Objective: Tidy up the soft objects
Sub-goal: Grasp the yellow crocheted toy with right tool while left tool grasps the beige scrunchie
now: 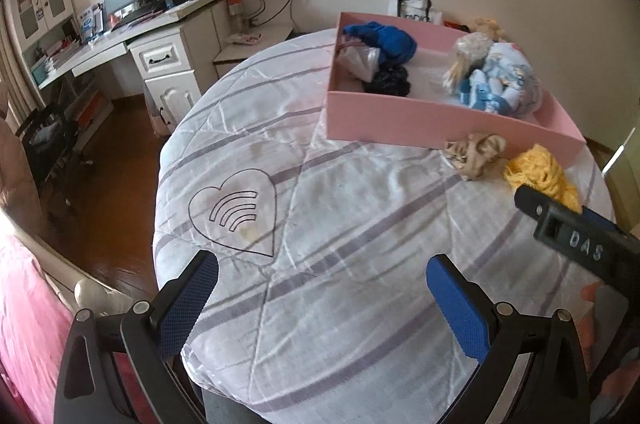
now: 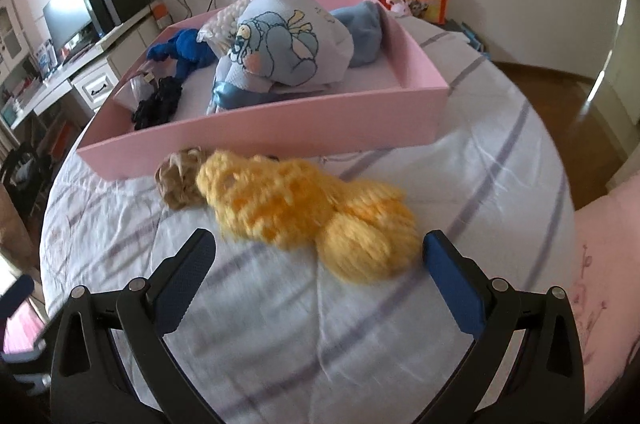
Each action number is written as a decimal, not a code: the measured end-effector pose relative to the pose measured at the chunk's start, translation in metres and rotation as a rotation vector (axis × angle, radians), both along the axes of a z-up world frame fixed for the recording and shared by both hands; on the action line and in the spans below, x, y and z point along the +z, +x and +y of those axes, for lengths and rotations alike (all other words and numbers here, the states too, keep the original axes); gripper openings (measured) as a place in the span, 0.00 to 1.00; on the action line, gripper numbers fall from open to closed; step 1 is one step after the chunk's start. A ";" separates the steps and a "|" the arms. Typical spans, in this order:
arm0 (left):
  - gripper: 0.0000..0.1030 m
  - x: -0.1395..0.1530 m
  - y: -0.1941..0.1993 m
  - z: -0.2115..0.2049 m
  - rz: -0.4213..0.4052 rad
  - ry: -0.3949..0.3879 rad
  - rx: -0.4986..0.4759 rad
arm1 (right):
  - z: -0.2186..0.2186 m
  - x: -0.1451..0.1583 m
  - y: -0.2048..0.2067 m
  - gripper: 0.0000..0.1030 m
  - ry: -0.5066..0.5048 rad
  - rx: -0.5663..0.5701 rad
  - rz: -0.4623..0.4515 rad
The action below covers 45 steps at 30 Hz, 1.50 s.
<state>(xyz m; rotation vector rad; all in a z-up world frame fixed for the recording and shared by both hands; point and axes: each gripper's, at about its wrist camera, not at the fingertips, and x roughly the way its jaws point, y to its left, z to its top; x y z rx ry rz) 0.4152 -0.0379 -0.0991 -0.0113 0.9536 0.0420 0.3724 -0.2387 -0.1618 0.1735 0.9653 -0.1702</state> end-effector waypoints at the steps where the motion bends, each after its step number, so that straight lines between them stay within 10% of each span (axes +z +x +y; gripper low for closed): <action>1: 1.00 -0.001 0.001 0.001 0.003 -0.001 0.001 | 0.000 -0.002 0.003 1.00 0.003 -0.007 0.001; 7: 1.00 -0.006 0.010 0.003 0.018 -0.002 0.006 | 0.002 -0.007 0.003 0.84 -0.048 -0.022 -0.010; 9: 1.00 -0.007 0.012 0.001 0.021 -0.009 0.002 | 0.001 -0.006 -0.002 0.56 -0.090 -0.039 -0.014; 15: 1.00 -0.004 0.021 -0.020 0.012 -0.037 -0.037 | -0.028 0.001 -0.017 0.13 -0.023 -0.050 -0.027; 23: 1.00 -0.008 0.044 -0.057 0.023 -0.065 -0.098 | -0.061 0.006 -0.031 0.01 -0.019 -0.072 -0.033; 32: 1.00 -0.020 0.074 -0.084 0.035 -0.056 -0.126 | -0.067 0.001 -0.025 0.03 -0.020 -0.015 -0.040; 34: 1.00 -0.026 0.082 -0.084 0.046 -0.055 -0.116 | -0.064 0.002 -0.021 0.10 -0.037 -0.004 -0.051; 38: 0.99 -0.032 0.092 -0.082 0.063 -0.074 -0.105 | -0.056 -0.001 -0.011 0.64 -0.054 0.034 -0.062; 45: 0.88 -0.039 0.107 -0.081 0.039 -0.073 -0.111 | -0.056 -0.005 0.011 0.61 -0.038 0.051 -0.050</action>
